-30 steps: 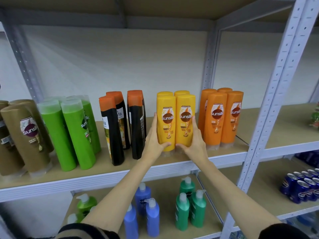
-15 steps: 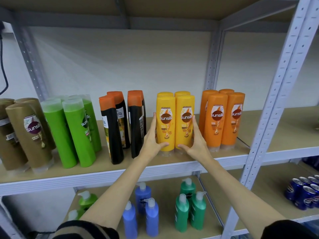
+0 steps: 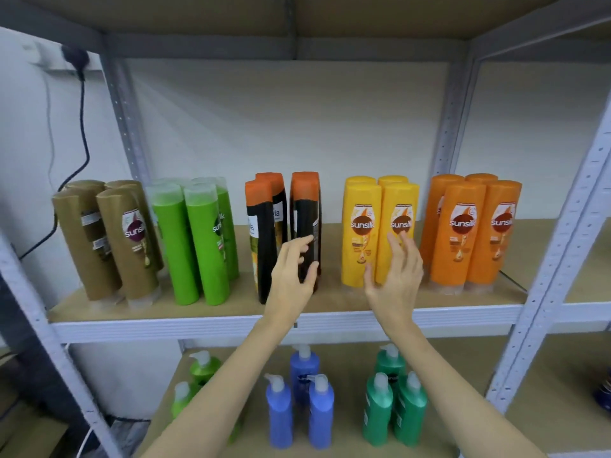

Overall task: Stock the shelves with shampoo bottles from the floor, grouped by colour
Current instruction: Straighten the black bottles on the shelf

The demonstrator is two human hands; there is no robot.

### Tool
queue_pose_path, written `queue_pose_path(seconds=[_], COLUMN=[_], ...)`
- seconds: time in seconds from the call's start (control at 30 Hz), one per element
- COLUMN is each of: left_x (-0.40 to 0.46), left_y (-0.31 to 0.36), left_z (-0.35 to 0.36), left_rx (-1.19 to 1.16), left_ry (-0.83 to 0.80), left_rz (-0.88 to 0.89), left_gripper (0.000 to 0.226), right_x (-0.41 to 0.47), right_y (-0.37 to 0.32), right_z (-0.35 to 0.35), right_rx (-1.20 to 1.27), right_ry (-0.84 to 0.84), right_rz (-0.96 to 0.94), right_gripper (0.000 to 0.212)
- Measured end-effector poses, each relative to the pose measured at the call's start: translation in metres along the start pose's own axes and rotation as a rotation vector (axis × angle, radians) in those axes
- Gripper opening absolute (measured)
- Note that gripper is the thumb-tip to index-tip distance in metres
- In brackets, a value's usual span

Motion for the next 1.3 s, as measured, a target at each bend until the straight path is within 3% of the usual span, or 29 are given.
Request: queue_pose_path(seconds=[0.1, 0.17, 0.33, 0.47, 0.6, 0.73, 1.03, 1.3], left_x=[-0.002, -0.002, 0.0, 0.006, 0.01, 0.008, -0.005, -0.003], left_y=[-0.019, -0.034, -0.068, -0.085, -0.089, -0.086, -0.079, -0.075], left_z=[-0.036, -0.051, -0.059, -0.057, -0.052, -0.05, -0.038, -0.029], left_rx=[0.045, 0.046, -0.053, -0.155, -0.267, -0.251, -0.09, 0.142], left_ry=[0.153, 0.18, 0.004, -0.162, -0.241, -0.191, -0.02, 0.028], left_rz=[0.02, -0.049, -0.249, -0.332, -0.277, -0.245, -0.255, -0.26], left_gripper=[0.044, 0.055, 0.089, 0.101, 0.1, 0.096, 0.096, 0.099], right_x=[-0.007, -0.013, -0.026, -0.03, -0.033, -0.035, -0.027, -0.032], right_y=[-0.033, -0.056, -0.091, -0.096, -0.093, -0.09, -0.068, -0.063], right_z=[0.01, 0.022, 0.056, 0.076, 0.085, 0.089, 0.077, 0.078], right_rx=[0.117, 0.241, 0.178, 0.026, -0.058, 0.024, 0.432, 0.434], right_ry=[0.014, -0.073, -0.282, -0.322, -0.328, -0.405, -0.517, -0.51], right_rz=[-0.049, -0.065, -0.058, -0.061, -0.076, -0.03, 0.02, 0.036], right_gripper=[0.049, 0.052, 0.074, 0.074, 0.072, 0.071, 0.069, 0.07])
Point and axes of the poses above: each hand's wrist, its own x-axis towards the middle knuckle, its own z-axis out of the palm, y = z × x, the point moved 5 cm from there along x, towards the middle knuckle, and after that the axes turned 1 degree about -x, right-handed, at the moved point
